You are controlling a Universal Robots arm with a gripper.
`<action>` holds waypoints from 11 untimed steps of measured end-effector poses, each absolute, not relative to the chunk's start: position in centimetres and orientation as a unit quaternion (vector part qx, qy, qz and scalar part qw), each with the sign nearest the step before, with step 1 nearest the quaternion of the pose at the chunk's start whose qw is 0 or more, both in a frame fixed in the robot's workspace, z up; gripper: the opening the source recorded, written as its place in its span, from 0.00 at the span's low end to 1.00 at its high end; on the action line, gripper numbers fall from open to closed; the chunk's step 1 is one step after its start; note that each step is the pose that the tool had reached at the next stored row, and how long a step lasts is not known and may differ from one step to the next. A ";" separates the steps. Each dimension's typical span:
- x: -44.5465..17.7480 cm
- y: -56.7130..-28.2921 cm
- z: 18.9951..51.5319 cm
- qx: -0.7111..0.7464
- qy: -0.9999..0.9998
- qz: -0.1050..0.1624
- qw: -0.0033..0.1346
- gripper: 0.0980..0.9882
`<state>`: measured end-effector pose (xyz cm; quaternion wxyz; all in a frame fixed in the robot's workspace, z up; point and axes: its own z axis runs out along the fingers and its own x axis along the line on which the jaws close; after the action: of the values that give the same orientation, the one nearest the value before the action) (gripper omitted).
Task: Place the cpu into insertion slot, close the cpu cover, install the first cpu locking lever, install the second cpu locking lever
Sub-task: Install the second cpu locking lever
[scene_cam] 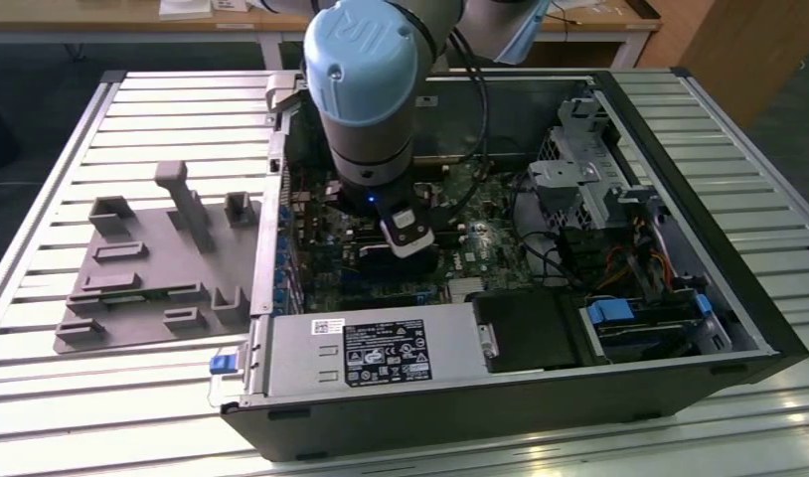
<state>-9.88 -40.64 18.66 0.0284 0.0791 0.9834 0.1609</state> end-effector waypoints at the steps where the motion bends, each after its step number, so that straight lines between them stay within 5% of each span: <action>1: -9.9 -40.6 18.6 0.079 0.983 0.161 0.028 0.00; 11: -9.9 -40.6 19.6 0.079 0.983 0.161 0.029 0.00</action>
<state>-9.89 -40.62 19.58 0.0285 0.0791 0.9833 0.1611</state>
